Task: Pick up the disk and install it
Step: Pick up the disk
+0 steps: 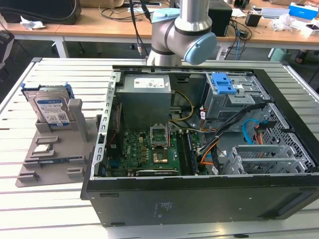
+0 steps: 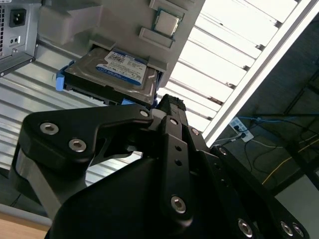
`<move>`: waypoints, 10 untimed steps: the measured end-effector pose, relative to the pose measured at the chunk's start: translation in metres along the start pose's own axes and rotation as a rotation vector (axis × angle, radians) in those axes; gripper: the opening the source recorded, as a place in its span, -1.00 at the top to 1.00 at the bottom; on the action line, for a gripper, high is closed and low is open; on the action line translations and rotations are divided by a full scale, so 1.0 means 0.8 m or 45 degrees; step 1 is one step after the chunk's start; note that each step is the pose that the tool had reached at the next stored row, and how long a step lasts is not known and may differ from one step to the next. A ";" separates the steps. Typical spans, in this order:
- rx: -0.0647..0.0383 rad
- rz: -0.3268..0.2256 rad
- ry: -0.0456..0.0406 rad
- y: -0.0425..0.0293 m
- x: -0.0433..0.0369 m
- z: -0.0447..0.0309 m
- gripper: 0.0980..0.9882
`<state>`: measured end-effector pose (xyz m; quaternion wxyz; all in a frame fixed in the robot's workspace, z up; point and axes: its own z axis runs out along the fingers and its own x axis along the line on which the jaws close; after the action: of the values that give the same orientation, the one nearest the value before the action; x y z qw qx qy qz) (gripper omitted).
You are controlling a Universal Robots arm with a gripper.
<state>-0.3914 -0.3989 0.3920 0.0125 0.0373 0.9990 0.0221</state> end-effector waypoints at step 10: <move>-0.007 -0.290 0.013 0.0000 0.000 0.0000 0.98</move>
<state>-0.3914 -0.3988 0.3919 0.0099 -0.0768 0.9967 0.0234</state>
